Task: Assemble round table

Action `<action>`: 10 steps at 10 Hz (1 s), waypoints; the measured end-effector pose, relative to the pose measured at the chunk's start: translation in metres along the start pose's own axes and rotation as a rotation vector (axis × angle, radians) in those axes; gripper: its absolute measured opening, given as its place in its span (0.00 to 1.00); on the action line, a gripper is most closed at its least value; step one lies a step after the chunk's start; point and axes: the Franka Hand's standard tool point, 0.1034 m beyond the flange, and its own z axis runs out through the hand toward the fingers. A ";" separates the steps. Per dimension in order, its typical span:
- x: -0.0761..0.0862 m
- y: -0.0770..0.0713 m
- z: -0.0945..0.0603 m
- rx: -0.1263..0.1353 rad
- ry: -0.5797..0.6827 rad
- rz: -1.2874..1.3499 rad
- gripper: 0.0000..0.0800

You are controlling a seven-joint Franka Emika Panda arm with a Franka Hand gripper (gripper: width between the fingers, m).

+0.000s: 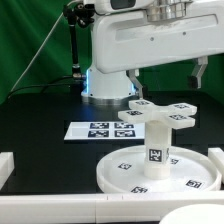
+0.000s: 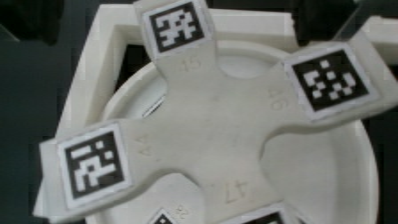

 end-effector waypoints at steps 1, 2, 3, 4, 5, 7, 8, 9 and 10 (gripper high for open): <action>0.000 0.001 0.000 0.000 0.000 -0.085 0.81; -0.001 0.002 0.002 -0.011 -0.009 -0.256 0.81; -0.002 0.005 0.004 -0.017 -0.021 -0.428 0.81; -0.004 0.005 0.005 -0.010 -0.031 -0.529 0.81; -0.006 0.005 0.006 -0.008 -0.038 -0.570 0.81; -0.006 0.008 0.005 -0.008 -0.039 -0.699 0.81; -0.008 0.010 0.007 -0.008 -0.056 -0.784 0.81; -0.012 0.012 0.009 -0.009 -0.080 -0.901 0.81; -0.010 0.015 0.009 -0.035 -0.057 -1.035 0.81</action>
Offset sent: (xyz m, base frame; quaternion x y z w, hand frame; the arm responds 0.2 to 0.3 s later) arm -0.0045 0.0103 -0.0054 0.0543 -0.0162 -0.3722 0.9264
